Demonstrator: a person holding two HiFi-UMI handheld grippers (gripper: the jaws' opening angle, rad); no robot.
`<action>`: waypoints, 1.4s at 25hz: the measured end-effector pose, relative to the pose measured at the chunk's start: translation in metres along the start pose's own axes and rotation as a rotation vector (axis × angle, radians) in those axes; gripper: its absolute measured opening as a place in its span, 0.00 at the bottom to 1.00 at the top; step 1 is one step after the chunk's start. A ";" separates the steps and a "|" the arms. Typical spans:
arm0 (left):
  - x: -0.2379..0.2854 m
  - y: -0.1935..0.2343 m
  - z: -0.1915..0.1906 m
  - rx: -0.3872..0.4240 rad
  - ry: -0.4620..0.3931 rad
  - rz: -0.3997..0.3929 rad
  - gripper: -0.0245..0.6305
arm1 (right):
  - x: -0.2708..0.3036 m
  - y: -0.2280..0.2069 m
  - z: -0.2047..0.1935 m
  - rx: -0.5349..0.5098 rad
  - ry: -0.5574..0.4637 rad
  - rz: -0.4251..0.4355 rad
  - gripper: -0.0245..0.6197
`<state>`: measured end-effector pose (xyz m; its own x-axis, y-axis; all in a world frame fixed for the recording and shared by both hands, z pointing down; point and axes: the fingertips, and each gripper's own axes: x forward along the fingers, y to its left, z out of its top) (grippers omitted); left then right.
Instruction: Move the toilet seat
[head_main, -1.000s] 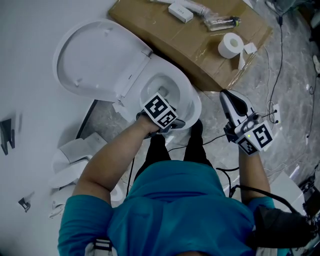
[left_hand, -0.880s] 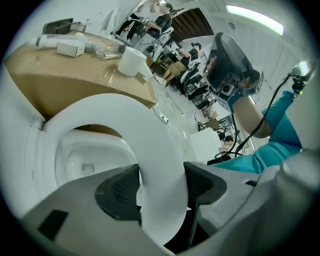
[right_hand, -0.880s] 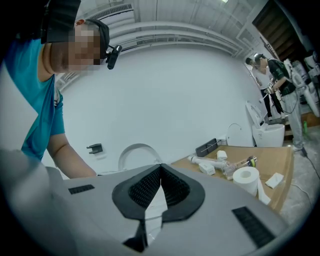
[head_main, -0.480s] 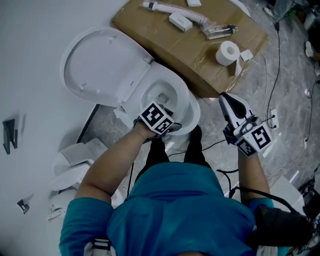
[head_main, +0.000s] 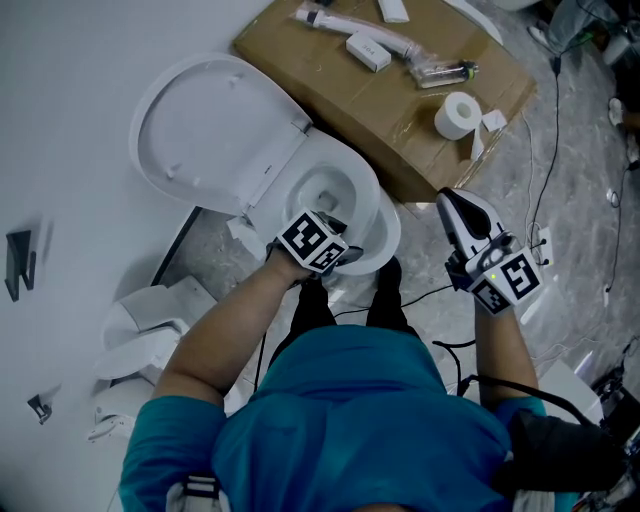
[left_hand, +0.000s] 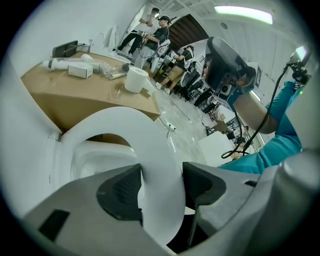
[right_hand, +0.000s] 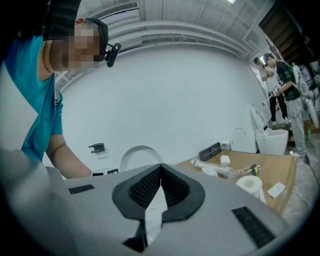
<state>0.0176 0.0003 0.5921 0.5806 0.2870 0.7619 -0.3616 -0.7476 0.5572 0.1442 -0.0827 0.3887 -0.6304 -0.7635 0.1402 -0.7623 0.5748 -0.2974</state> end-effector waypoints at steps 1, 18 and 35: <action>-0.002 0.000 0.000 0.001 -0.004 0.005 0.45 | 0.001 0.001 0.001 -0.002 0.001 0.001 0.04; -0.027 0.003 0.006 0.050 -0.072 0.092 0.42 | 0.013 0.017 0.008 -0.019 0.006 0.026 0.04; -0.057 0.005 0.014 0.134 -0.124 0.199 0.37 | 0.024 0.028 0.016 -0.022 0.007 0.053 0.04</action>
<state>-0.0079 -0.0284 0.5469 0.5954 0.0573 0.8014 -0.3828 -0.8567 0.3457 0.1104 -0.0892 0.3691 -0.6707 -0.7300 0.1313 -0.7310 0.6207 -0.2833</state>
